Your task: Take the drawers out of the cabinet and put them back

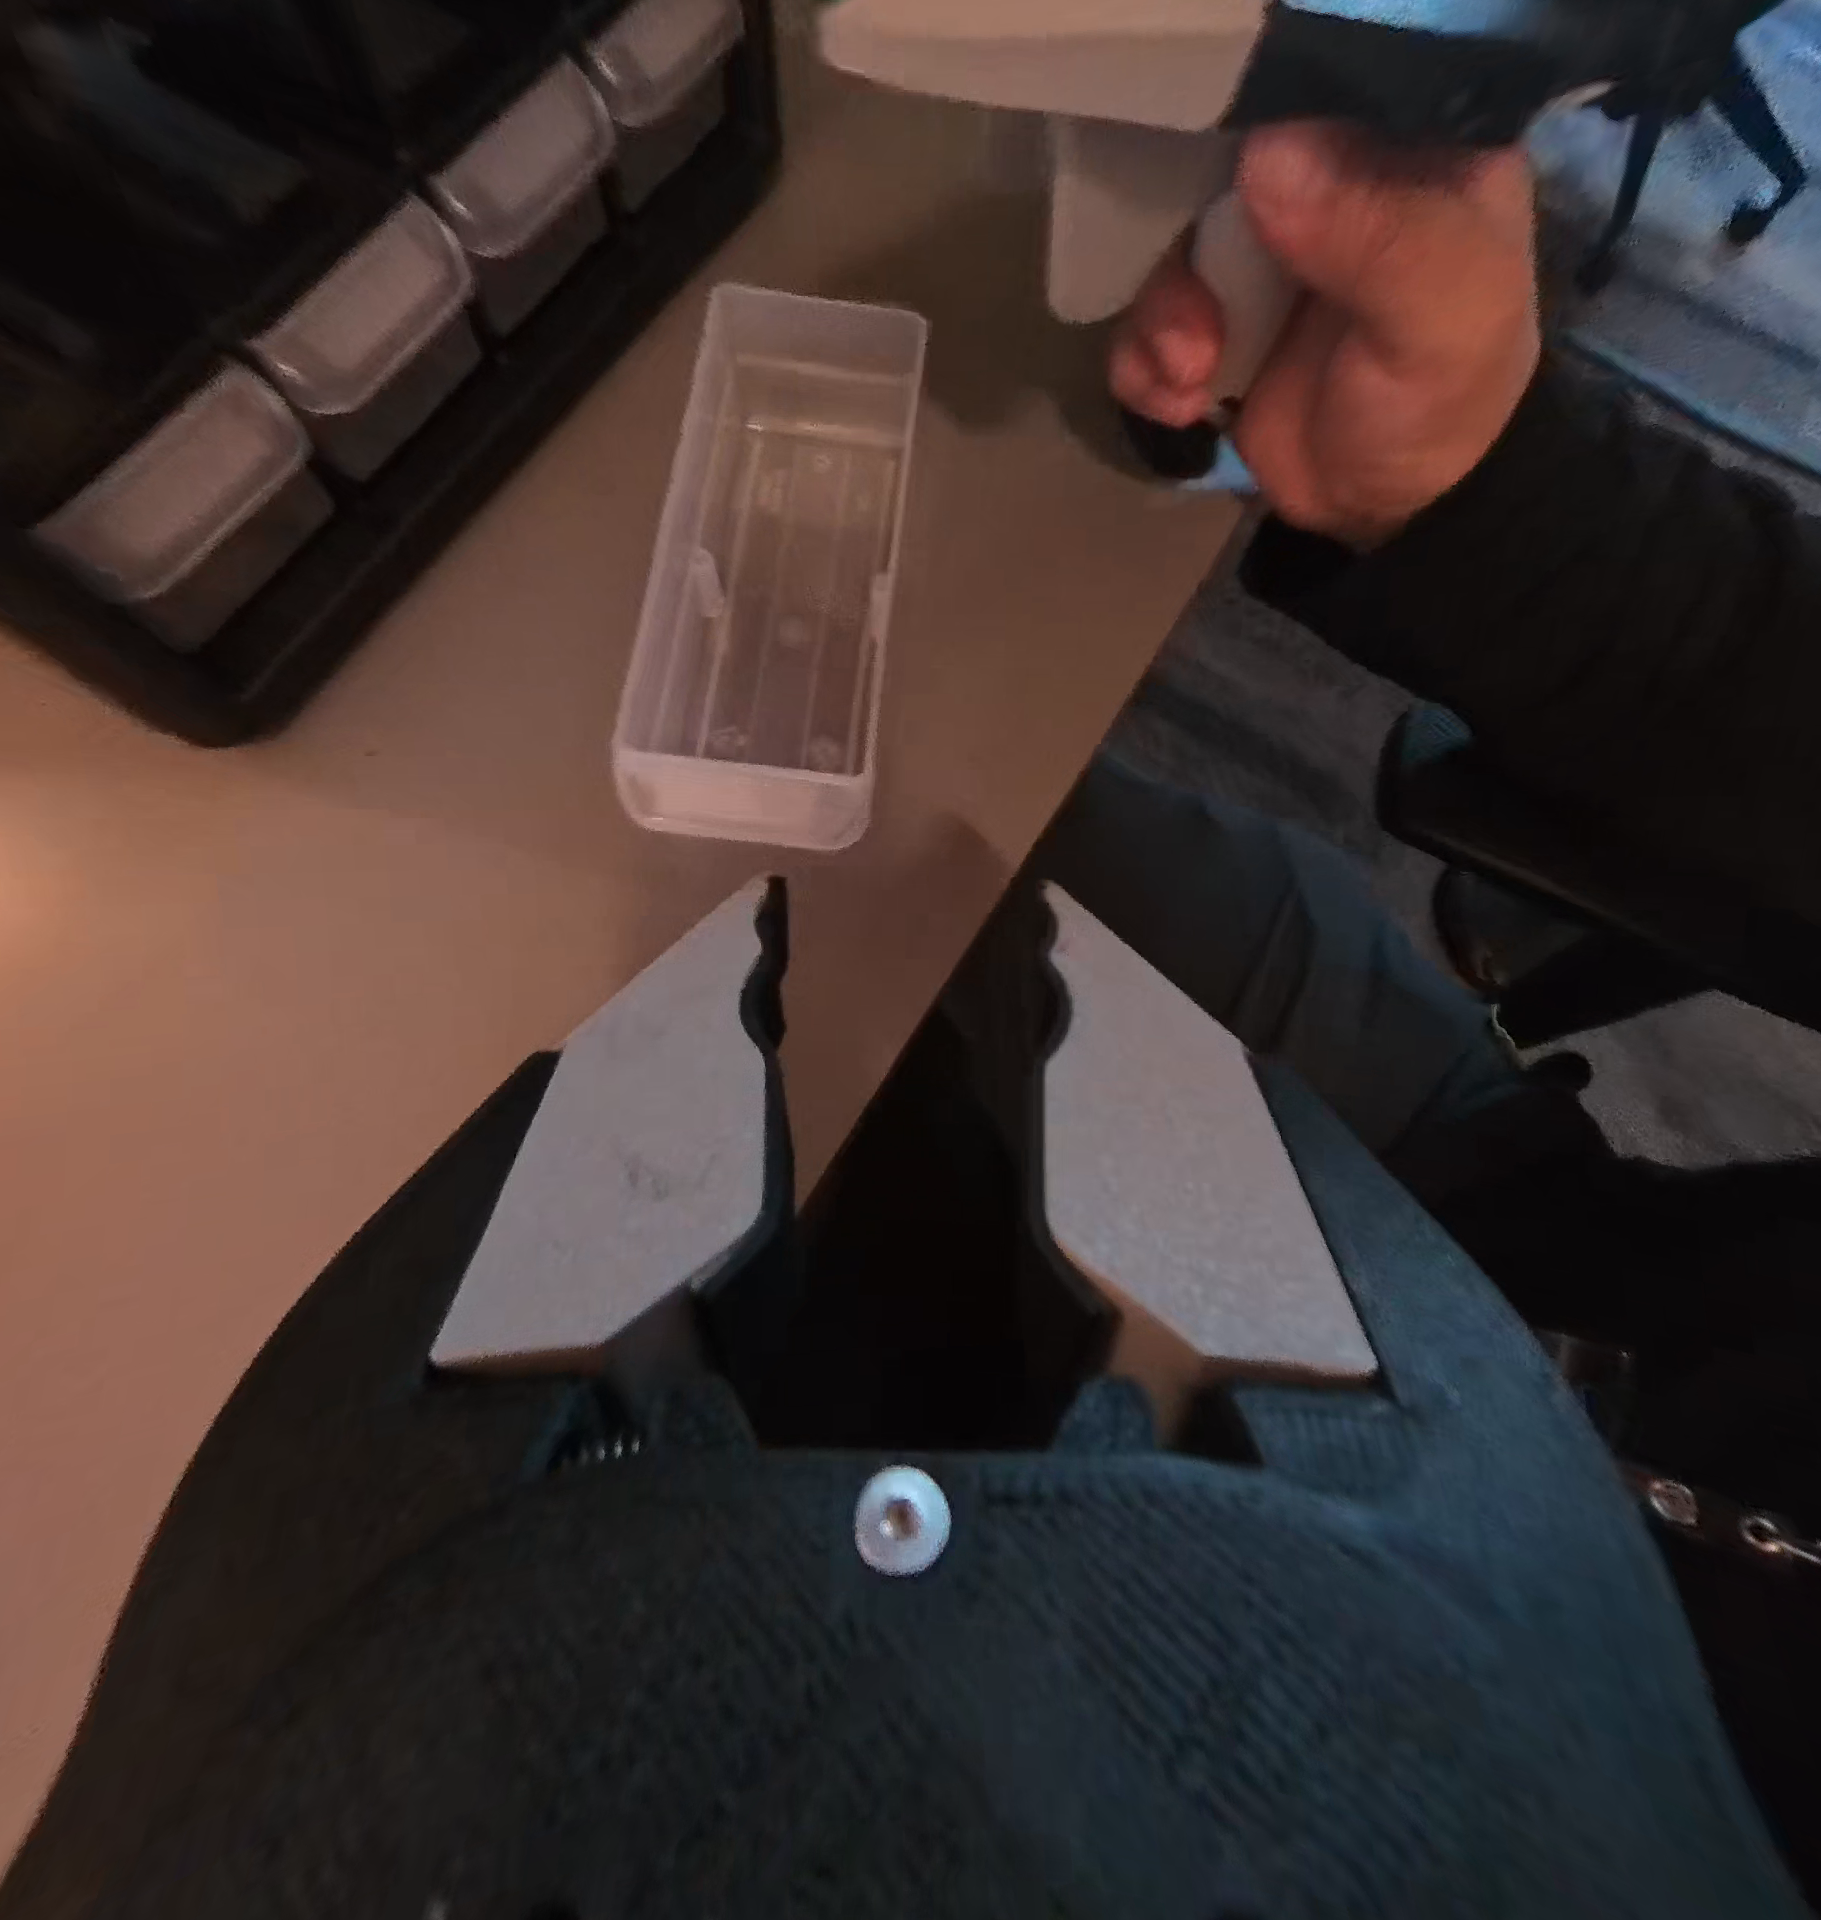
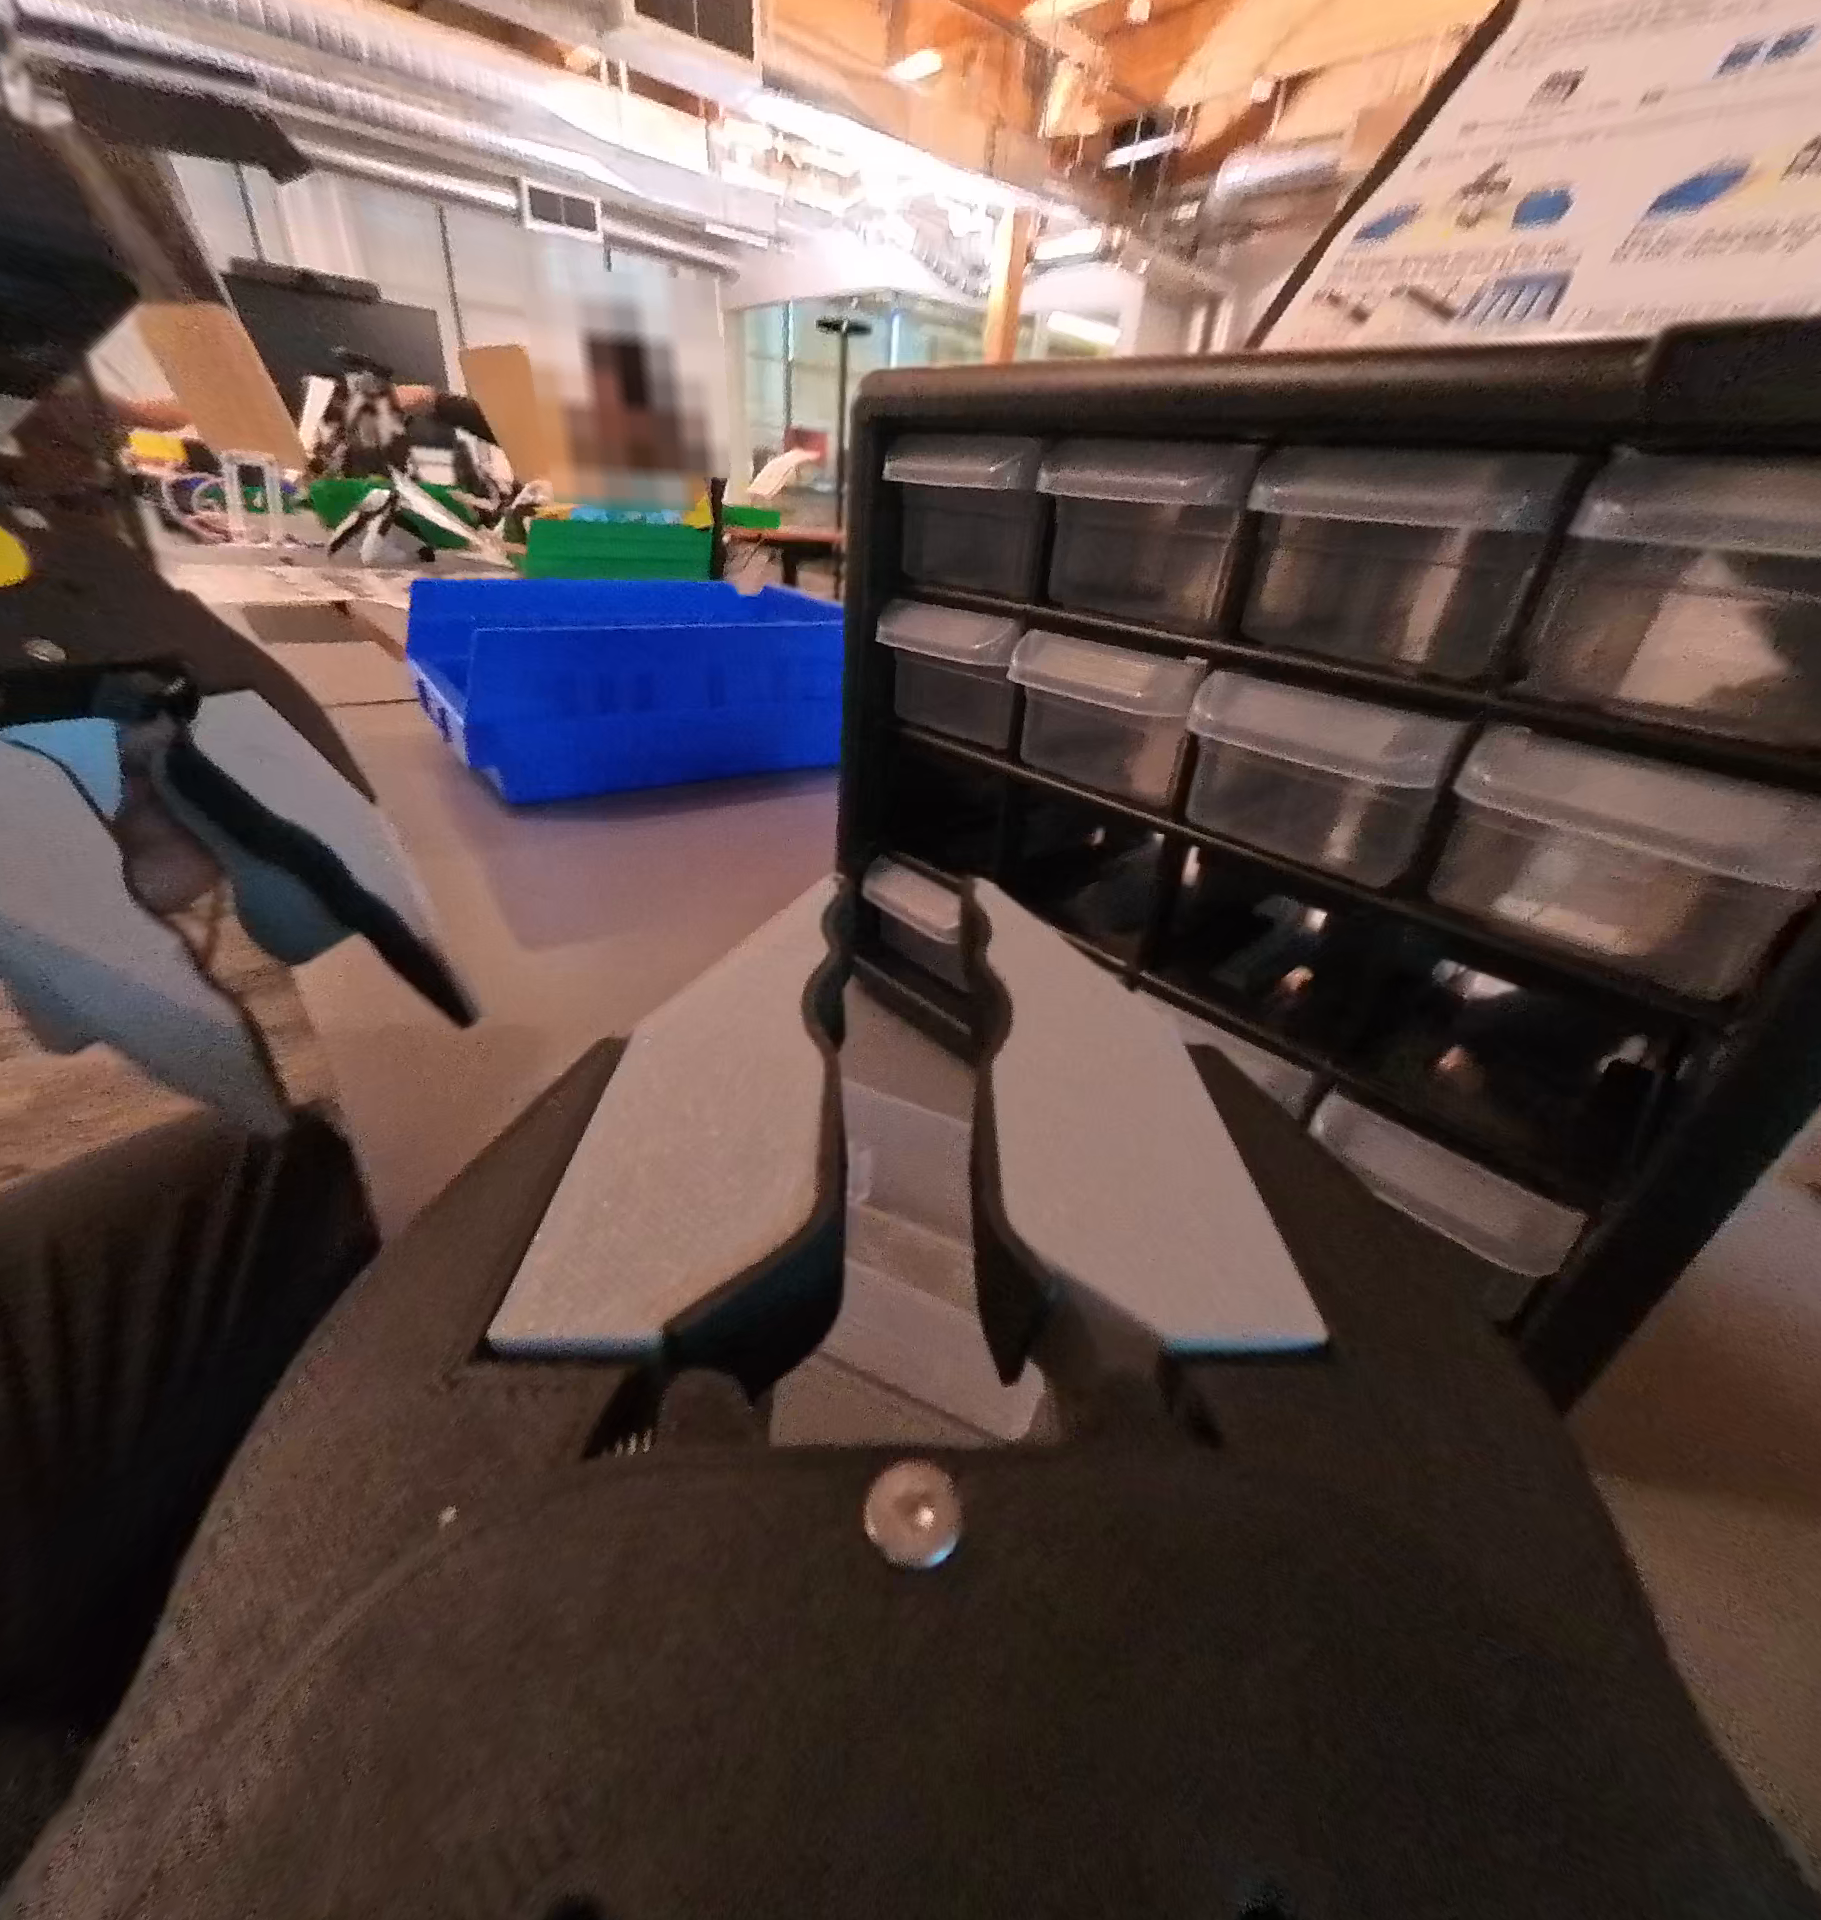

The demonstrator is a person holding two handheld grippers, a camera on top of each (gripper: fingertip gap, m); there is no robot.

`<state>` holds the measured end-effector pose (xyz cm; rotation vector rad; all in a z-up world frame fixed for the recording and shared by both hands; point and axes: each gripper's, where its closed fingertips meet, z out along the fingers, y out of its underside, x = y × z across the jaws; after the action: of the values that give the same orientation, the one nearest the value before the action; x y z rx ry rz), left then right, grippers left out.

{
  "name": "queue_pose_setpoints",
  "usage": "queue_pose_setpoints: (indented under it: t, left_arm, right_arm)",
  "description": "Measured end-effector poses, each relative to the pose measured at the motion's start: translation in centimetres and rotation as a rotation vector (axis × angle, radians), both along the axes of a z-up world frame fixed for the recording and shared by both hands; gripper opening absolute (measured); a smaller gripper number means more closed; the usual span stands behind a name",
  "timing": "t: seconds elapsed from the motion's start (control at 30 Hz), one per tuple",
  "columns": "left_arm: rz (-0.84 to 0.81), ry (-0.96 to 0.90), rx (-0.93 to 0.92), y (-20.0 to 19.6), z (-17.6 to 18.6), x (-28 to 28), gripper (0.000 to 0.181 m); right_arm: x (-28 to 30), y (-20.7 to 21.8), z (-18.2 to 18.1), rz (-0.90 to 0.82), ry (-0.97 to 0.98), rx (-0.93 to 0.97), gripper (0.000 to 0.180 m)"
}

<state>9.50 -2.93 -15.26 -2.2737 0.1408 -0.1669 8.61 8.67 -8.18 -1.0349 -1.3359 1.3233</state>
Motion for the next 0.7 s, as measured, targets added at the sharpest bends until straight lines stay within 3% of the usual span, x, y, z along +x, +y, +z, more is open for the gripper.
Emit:
queue_pose_setpoints:
  t: [0.03, 0.1, 0.17, 0.23, 0.3, 0.33, 0.53, 0.7]
  left_arm:
    - [0.016, 0.000, 0.018, -0.4, 0.3, -0.5, 0.044]
    - [0.052, 0.002, 0.041, -1.2, 0.6, -1.8, 0.044]
    - [0.080, 0.004, 0.059, -1.6, 0.7, -2.8, 0.045]
    - [0.107, 0.021, 0.074, -1.8, 0.9, -3.7, 0.046]
    - [0.127, 0.081, 0.067, -2.0, 1.1, -4.9, 0.049]
    - [0.144, 0.111, 0.070, -2.1, 1.3, -5.6, 0.049]
    - [0.185, 0.113, 0.078, -3.1, 1.7, -7.9, 0.051]
    - [0.205, 0.129, 0.098, -2.4, 1.5, -9.0, 0.050]
  right_arm:
    - [0.4, -0.5, 0.6, 0.049, -0.027, -0.020, 0.018]
    - [1.2, -1.7, 1.4, 0.139, -0.139, -0.063, 0.002]
    - [2.1, -2.6, 1.5, 0.183, -0.290, -0.092, 0.030]
    - [3.1, -3.5, 1.9, 0.180, -0.368, -0.098, 0.036]
    - [3.7, -4.7, 2.2, 0.164, -0.419, -0.094, 0.057]
    - [3.8, -5.7, 1.8, 0.169, -0.462, -0.082, 0.059]
    - [2.2, -9.1, -3.1, 0.145, -0.666, 0.122, 0.043]
    - [4.8, -8.5, -4.2, 0.235, -0.777, 0.021, 0.031]
